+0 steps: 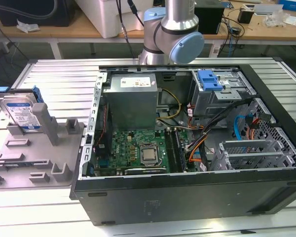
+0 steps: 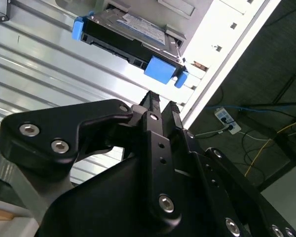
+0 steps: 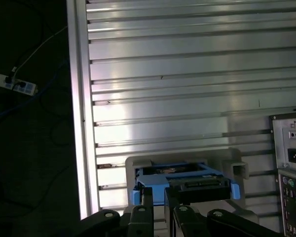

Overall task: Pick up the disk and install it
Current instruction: 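Pick up the disk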

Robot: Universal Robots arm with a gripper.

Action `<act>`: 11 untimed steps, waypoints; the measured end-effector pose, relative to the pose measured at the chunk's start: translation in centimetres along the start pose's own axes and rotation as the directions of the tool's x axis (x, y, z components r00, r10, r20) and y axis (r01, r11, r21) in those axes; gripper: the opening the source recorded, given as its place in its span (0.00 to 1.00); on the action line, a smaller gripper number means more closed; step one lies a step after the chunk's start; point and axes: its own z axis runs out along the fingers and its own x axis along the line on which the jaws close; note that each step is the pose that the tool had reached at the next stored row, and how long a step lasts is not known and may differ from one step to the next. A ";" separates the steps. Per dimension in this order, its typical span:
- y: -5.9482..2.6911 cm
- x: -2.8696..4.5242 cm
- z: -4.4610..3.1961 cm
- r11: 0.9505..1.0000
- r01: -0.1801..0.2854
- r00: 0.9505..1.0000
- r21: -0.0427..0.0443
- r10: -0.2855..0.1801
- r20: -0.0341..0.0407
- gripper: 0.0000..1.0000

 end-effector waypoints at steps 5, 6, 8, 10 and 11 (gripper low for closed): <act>0.06 0.07 0.01 1.000 0.000 1.000 0.000 0.000 0.000 0.44; 0.06 0.07 0.01 1.000 0.000 1.000 0.000 0.000 0.000 0.44; 0.06 0.07 0.01 1.000 0.000 1.000 0.000 0.000 0.000 0.44; 0.07 0.08 0.02 1.000 0.024 1.000 0.000 -0.024 -0.001 0.44; 0.07 0.08 0.02 0.999 0.042 0.999 -0.001 -0.042 -0.002 0.44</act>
